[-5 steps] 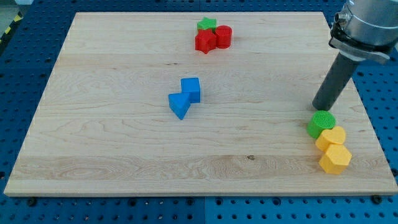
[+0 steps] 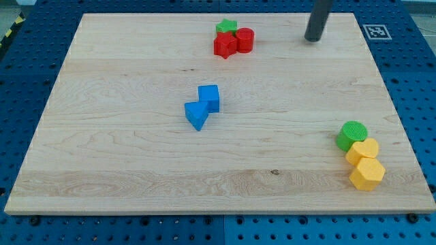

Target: Separate the red blocks from the green star

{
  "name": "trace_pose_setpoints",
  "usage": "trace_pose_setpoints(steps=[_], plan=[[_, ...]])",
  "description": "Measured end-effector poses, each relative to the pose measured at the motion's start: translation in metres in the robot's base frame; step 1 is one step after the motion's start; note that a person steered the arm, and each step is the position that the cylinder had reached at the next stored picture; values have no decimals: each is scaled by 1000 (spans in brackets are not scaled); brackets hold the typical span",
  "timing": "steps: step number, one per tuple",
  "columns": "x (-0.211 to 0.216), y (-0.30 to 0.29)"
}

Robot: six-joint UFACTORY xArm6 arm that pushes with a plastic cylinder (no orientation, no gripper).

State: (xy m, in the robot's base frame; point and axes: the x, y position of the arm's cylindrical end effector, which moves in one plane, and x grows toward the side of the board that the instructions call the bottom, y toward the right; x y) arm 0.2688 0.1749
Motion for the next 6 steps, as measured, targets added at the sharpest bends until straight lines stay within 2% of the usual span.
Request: trace_pose_setpoints(steps=[2,6], plan=[[-3,-77],[18,-153]])
